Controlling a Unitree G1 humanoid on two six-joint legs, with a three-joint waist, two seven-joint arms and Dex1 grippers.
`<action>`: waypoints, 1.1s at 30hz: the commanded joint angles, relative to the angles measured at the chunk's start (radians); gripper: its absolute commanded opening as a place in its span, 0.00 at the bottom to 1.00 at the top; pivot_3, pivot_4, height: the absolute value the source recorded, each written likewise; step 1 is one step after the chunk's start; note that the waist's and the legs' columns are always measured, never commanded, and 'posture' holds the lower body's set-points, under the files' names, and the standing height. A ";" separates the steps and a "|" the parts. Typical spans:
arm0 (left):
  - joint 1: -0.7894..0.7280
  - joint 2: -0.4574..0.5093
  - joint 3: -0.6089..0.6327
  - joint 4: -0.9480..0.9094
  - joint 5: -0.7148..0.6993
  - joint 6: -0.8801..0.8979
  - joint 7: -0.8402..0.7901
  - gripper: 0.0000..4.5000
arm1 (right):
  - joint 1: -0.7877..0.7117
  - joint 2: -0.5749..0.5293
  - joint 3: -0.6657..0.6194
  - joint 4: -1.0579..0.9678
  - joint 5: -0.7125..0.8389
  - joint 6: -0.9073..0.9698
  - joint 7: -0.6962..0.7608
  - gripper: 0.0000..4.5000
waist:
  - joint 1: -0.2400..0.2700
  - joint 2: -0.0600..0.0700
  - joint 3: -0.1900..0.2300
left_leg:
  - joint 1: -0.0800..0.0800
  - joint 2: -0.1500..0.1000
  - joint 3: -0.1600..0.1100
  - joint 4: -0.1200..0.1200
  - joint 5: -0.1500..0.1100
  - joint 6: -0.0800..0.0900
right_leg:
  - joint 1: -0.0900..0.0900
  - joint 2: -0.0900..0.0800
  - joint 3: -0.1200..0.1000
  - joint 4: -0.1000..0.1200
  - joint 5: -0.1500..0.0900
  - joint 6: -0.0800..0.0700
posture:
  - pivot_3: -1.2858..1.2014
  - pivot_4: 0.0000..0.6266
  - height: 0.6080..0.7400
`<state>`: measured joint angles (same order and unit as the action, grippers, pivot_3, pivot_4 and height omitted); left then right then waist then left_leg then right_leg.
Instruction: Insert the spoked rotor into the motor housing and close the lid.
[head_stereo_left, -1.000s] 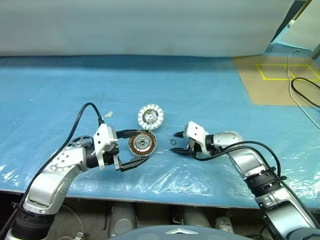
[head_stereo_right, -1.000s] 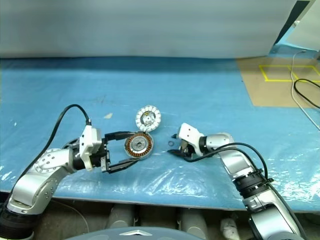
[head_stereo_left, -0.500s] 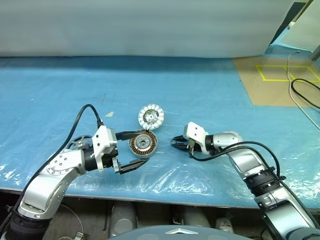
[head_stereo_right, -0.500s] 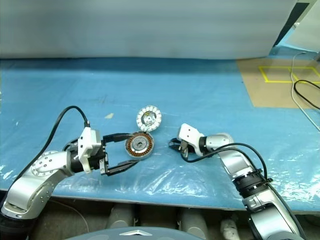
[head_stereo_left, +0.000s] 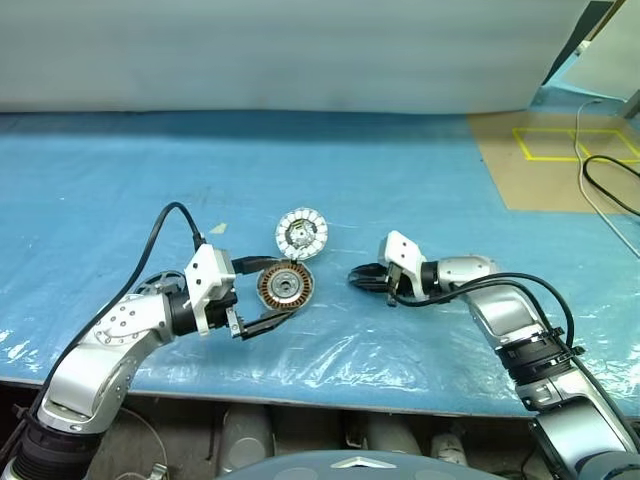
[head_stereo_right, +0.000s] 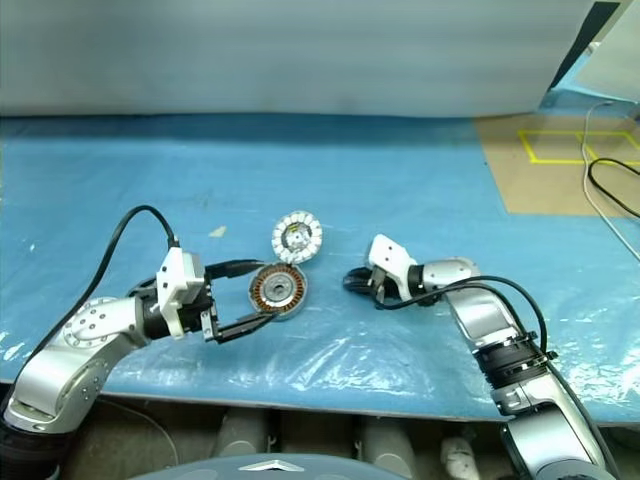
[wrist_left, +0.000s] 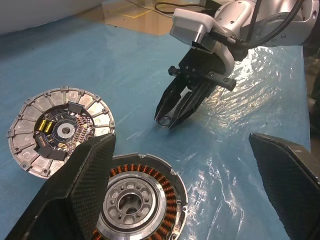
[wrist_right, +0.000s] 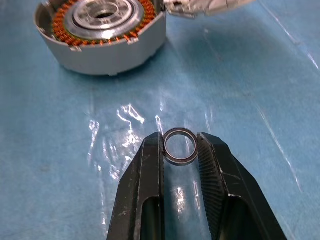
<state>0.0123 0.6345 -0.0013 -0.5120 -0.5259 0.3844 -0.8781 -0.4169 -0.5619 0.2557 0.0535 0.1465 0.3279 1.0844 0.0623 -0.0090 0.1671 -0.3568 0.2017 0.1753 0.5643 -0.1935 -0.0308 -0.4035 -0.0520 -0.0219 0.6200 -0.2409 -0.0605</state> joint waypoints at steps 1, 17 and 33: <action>-0.006 -0.005 0.011 -0.028 -0.016 0.006 0.014 1.00 | -0.051 -0.004 -0.018 -0.067 0.052 0.035 0.040 0.13 | -0.001 0.000 0.000 | 0.000 0.000 0.000 0.000 0.000 0.000 | 0.000 0.000 0.000 0.000 0.000 0.000 | 0.52 0.24 1.00; 0.038 -0.020 0.019 -0.095 -0.010 0.049 0.118 1.00 | -0.244 0.146 0.104 0.093 0.033 0.000 0.133 0.13 | -0.017 0.000 0.000 | -0.003 0.000 0.000 0.001 0.001 -0.002 | -0.001 0.000 -0.001 0.000 0.000 0.000 | 0.52 0.24 1.00; 0.140 -0.138 0.024 -0.065 0.074 -0.010 0.296 1.00 | -0.282 0.189 0.107 0.180 0.001 -0.075 0.152 0.13 | -0.018 0.000 0.000 | -0.008 0.001 0.000 0.006 0.001 -0.001 | -0.003 0.000 -0.003 0.002 0.000 0.000 | 0.52 0.24 1.00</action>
<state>0.1612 0.5009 0.0157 -0.5708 -0.4604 0.3960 -0.5902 -0.6709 -0.3785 0.3690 0.2426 0.1483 0.2750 1.2367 0.0439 -0.0090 0.1671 -0.3645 0.2028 0.1751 0.5706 -0.1926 -0.0322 -0.4067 -0.0520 -0.0245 0.6229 -0.2408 -0.0608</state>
